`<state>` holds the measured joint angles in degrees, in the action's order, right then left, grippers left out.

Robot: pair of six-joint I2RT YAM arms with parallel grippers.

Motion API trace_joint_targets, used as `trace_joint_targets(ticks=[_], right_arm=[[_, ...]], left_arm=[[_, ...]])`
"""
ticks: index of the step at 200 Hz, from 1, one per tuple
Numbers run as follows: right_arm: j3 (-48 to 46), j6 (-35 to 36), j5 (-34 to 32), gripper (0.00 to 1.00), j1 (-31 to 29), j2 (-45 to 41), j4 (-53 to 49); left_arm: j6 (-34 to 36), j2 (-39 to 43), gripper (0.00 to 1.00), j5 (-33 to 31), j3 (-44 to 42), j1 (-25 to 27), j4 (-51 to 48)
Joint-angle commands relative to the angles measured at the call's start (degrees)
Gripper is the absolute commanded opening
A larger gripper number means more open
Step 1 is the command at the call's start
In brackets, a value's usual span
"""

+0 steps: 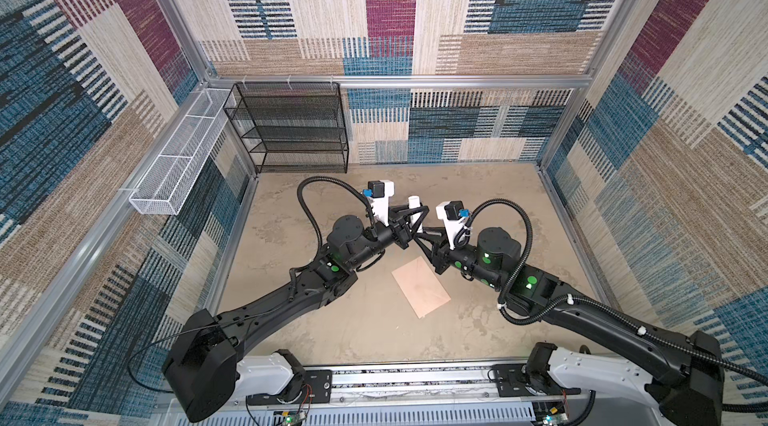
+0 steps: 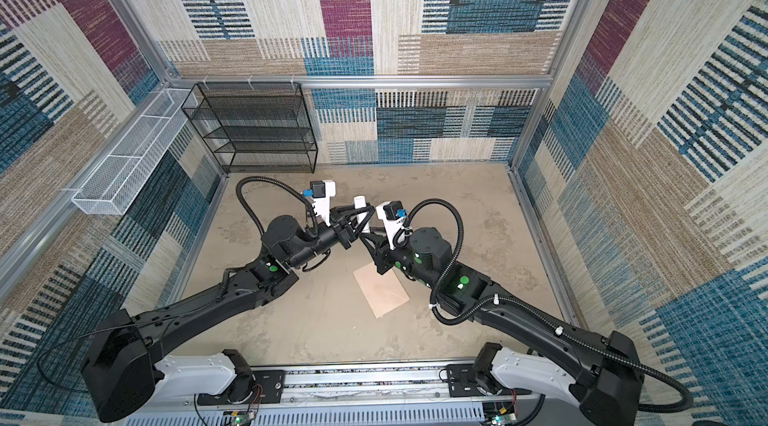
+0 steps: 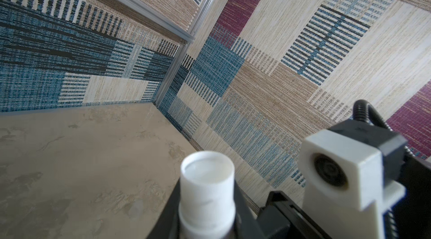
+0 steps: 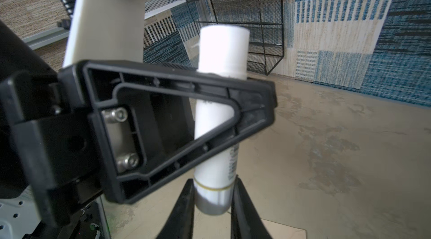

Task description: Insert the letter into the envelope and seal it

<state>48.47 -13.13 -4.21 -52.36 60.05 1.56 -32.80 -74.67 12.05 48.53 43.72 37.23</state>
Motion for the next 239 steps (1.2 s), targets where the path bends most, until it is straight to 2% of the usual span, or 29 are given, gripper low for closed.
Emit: trace_joint_targets(ticks=[1,83,122,145,171,206,239], right_arm=[[2.5,3.0,1.2,0.25,-2.7,1.0,11.0],[4.5,5.4,-10.6,0.30,-7.5,3.2,5.7],[2.2,6.8,-12.2,0.41,-7.5,0.3,4.8],[0.1,8.1,-13.8,0.50,-7.0,-2.0,3.3],[-3.5,8.2,-12.1,0.53,-3.4,-4.8,1.5],[-8.9,6.1,-5.8,0.55,7.3,-9.1,-0.3],[-6.9,3.3,-5.1,0.65,15.1,-5.9,-6.5]], left_arm=[[1.6,-1.1,0.00,-1.7,0.1,0.4,-7.6],[4.7,0.9,0.00,-4.6,0.0,0.5,-10.3],[7.0,2.4,0.00,-5.8,-0.2,0.3,-11.5],[7.1,3.4,0.00,-4.3,-0.5,-0.6,-11.2],[7.2,4.6,0.00,0.1,-0.9,-2.5,-11.2],[11.9,7.8,0.00,6.3,-4.0,-3.5,-10.7],[17.7,11.5,0.00,12.5,-10.5,-3.5,-7.5]])
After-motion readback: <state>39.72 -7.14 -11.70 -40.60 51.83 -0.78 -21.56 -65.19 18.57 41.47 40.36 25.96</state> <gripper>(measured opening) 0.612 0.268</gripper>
